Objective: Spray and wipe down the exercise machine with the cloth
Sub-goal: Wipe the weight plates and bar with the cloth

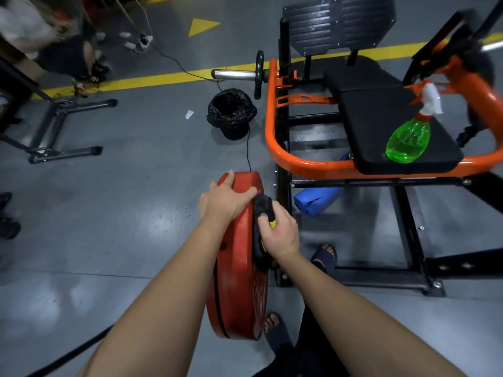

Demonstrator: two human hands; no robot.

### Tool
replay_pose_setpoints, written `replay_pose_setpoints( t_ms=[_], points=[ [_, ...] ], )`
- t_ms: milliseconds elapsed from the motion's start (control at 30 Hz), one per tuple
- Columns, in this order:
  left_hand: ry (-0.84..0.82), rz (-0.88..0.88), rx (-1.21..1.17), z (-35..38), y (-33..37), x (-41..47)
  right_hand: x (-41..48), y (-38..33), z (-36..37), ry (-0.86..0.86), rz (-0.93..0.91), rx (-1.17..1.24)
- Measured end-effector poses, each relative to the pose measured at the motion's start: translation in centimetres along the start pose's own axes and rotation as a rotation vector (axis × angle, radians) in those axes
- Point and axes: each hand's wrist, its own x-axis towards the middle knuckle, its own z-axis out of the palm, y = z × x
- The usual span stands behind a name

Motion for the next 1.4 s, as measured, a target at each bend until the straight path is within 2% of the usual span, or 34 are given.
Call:
replay_pose_setpoints(
  t_ms=[233, 333, 433, 567, 667, 833, 1000, 1133, 1300, 1400],
  points=[
    [0.136, 0.013, -0.14, 2.2, -3.0, -7.0, -0.4, -0.4, -0.3, 0.0, 0.043, 0.028],
    [0.047, -0.008, -0.14, 1.6, -4.0, -8.3, -0.6, -0.3, -0.2, -0.017, 0.038, 0.014],
    [-0.065, -0.047, -0.165, -0.4, -4.1, -6.6, -0.9, 0.2, -0.4, -0.042, -0.007, 0.007],
    [0.049, -0.094, -0.151, -1.4, -1.7, -3.0, -1.4, 0.8, -0.4, -0.077, -0.054, -0.001],
    [0.054, -0.113, -0.198, -1.3, 0.2, -0.2, -1.6, 0.6, -0.4, -0.067, -0.053, -0.017],
    [-0.02, -0.058, -0.087, 0.1, -0.1, 2.0, -1.6, 1.3, -0.6, -0.103, -0.099, -0.045],
    [0.006, 0.016, -0.041, 0.4, -0.8, 1.6, -1.7, 1.3, -0.4, -0.072, -0.098, -0.04],
    [0.036, 0.007, -0.063, 0.7, -0.9, 1.0, -0.2, 0.3, 0.0, -0.021, -0.011, -0.081],
    [0.111, 0.006, -0.087, 1.0, -1.3, -0.5, 9.0, -0.3, 1.9, -0.132, 0.363, -0.139],
    [0.135, 0.003, -0.107, 1.3, -1.6, -0.6, 10.2, 0.0, 2.6, -0.107, 0.43, -0.065]
  ],
)
